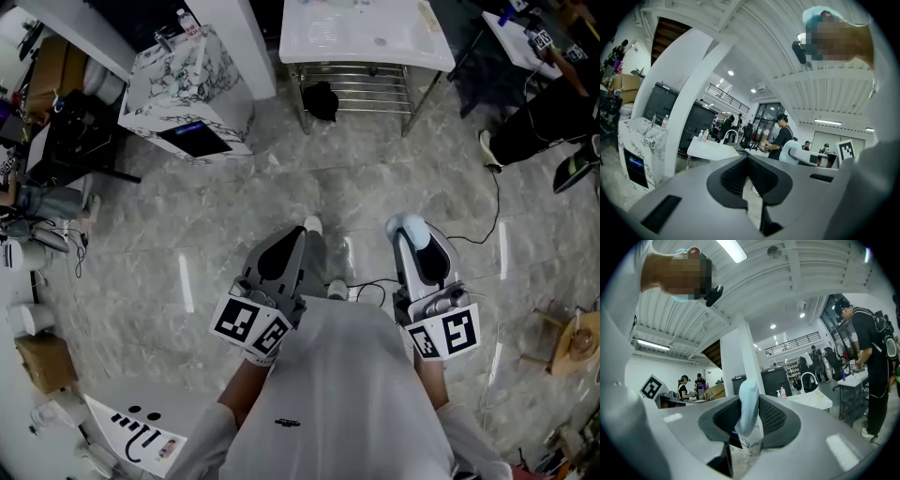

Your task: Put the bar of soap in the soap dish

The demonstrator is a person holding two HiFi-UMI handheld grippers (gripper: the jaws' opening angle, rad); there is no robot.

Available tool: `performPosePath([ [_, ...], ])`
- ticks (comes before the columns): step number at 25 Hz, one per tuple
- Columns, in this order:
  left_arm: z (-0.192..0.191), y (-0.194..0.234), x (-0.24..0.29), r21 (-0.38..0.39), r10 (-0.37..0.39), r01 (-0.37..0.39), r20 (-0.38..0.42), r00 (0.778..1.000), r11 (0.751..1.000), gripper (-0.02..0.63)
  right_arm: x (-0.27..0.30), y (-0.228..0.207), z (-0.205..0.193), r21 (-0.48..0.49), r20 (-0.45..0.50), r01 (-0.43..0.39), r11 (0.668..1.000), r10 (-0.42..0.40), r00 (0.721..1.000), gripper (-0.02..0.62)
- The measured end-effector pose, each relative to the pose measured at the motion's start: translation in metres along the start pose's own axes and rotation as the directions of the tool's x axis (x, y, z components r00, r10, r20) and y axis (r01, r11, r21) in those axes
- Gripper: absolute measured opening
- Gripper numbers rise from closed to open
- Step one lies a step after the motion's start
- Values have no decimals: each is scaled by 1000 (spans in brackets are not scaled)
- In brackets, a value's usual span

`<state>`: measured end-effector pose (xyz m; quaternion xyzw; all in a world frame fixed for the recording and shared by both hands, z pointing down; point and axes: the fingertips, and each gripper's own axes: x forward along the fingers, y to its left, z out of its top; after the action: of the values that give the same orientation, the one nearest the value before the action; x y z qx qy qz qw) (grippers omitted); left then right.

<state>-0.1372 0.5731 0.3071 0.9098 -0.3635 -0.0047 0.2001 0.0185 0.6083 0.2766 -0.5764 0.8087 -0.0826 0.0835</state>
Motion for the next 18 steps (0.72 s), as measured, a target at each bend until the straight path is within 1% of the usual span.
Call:
performPosePath([
  [8, 48, 53, 67, -11, -49, 49, 18, 999, 999, 9, 85, -30, 20, -9, 0, 36, 999, -36, 999, 127],
  [14, 81, 103, 110, -13, -73, 73, 23, 997, 997, 9, 153, -50, 23, 6, 4, 75, 997, -75, 997, 127],
  [18, 106, 139, 134, -6, -88, 89, 34, 995, 996, 8, 196, -54, 22, 0, -2, 83, 997, -83, 997, 127],
])
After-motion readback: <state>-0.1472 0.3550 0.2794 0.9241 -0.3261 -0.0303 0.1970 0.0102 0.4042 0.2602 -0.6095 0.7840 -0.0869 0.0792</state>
